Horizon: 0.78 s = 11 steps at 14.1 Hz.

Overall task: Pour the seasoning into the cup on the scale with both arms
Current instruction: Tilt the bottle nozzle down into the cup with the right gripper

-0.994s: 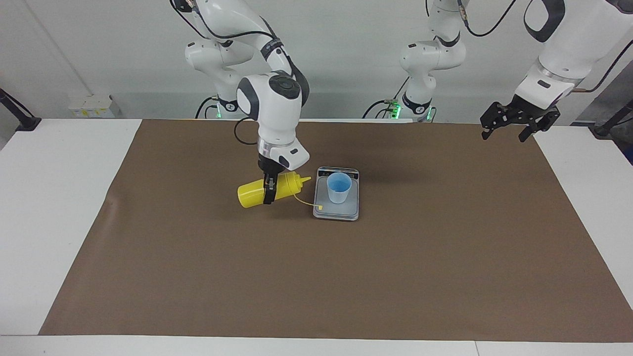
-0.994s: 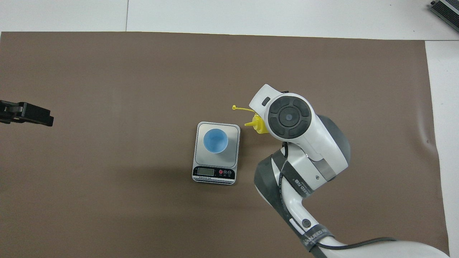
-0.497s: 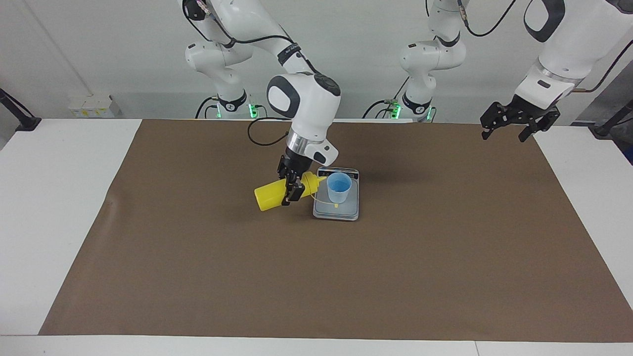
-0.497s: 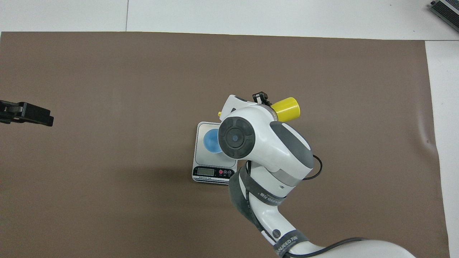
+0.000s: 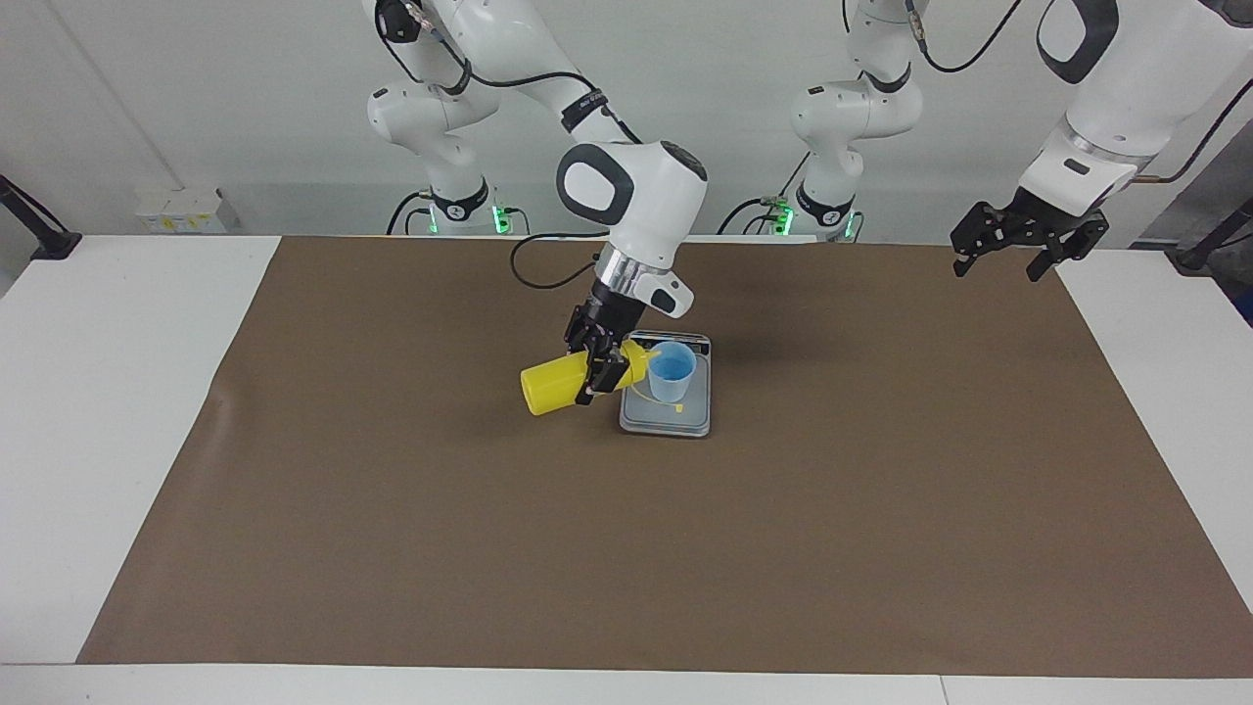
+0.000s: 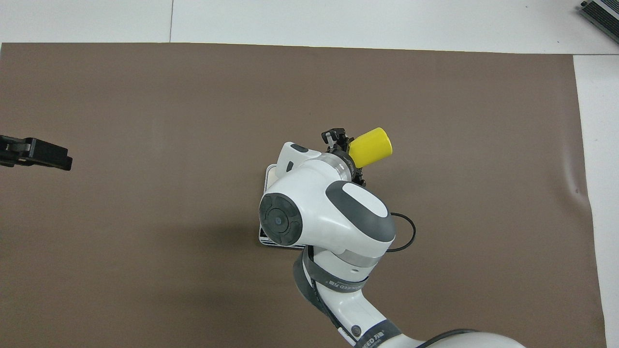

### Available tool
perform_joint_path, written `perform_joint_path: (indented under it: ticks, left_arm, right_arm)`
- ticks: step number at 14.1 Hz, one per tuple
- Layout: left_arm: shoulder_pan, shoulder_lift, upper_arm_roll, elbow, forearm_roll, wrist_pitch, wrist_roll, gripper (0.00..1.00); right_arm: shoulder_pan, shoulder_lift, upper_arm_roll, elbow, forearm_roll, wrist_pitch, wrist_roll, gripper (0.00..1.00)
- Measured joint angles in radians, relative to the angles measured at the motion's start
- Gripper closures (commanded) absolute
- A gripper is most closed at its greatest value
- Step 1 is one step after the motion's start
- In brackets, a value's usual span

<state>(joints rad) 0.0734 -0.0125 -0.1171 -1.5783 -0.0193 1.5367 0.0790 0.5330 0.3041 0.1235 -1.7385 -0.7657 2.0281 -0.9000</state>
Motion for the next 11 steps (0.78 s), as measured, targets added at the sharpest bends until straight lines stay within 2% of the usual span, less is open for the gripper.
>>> perform_joint_path:
  ticks: [7, 11]
  left_arm:
    - [0.000, 0.000, 0.000, 0.000, 0.000, 0.000, 0.000, 0.00]
    - [0.000, 0.000, 0.000, 0.000, 0.000, 0.000, 0.000, 0.00]
  right_arm:
    - [0.029, 0.004, 0.001, -0.032, -0.157, 0.064, 0.052, 1.00]
    - [0.062, -0.008, 0.001, -0.077, -0.301, 0.065, 0.143, 1.00]
